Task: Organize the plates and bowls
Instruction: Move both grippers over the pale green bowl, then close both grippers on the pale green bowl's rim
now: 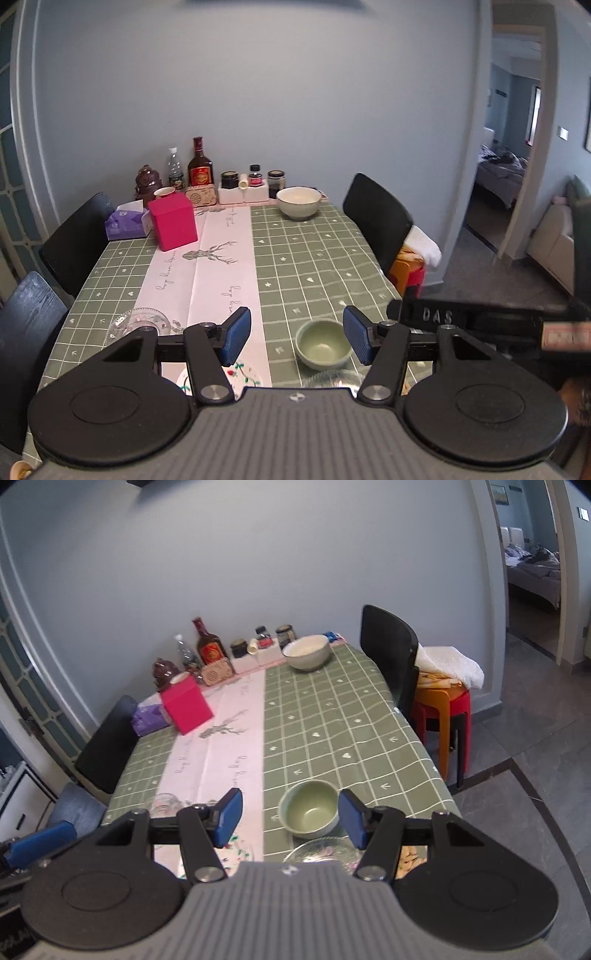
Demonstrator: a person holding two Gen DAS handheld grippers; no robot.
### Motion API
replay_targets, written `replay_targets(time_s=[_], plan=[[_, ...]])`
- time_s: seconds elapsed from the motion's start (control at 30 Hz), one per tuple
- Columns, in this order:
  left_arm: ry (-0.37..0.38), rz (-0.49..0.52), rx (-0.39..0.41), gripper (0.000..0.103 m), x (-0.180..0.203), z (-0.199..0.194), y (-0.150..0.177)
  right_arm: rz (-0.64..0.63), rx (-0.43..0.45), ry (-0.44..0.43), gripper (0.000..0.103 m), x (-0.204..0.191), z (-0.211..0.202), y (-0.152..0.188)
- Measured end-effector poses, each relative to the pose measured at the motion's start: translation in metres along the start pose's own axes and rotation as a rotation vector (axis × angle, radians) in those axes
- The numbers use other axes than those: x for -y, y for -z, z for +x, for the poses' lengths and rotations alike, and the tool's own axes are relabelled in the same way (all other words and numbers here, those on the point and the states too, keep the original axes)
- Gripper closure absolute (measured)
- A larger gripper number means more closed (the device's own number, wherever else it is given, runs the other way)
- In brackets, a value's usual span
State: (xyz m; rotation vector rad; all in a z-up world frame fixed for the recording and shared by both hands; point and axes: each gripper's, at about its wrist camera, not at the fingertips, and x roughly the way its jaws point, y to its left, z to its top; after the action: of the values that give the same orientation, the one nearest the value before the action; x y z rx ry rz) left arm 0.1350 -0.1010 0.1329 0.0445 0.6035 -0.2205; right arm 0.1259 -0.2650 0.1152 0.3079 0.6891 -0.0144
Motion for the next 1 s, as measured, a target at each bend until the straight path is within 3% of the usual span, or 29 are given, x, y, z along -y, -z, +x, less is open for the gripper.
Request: replay_targets(time_s=[0.2,0.43,0.53,0.63,0.7,1.0], plan=[[0.042,-0.076,-0.110,0.037,-0.002,0.071,-0.007,0.030,-0.066,-0.013,0.045,0.016,0.059,-0.027],[-0.001,-0.018,-0.136,0.038,0.013,0.137,0.011,0.048,-0.105,0.003,0.045,0.049,0.119,-0.026],[-0.011,-0.022,-0.197,0.038,0.018,0.167,0.020,0.058,-0.147,0.026,0.046,0.065,0.151,-0.023],[-0.049,-0.027,-0.261,0.038,0.021,0.195,0.035,0.070,-0.200,0.055,0.055,0.081,0.179,-0.013],[-0.054,-0.025,-0.291,0.038,0.022,0.209,0.045,0.084,-0.240,0.043,0.062,0.089,0.193,-0.007],[-0.117,-0.050,-0.328,0.038,0.017,0.246,0.069,0.100,-0.296,-0.018,0.062,0.087,0.225,0.012]])
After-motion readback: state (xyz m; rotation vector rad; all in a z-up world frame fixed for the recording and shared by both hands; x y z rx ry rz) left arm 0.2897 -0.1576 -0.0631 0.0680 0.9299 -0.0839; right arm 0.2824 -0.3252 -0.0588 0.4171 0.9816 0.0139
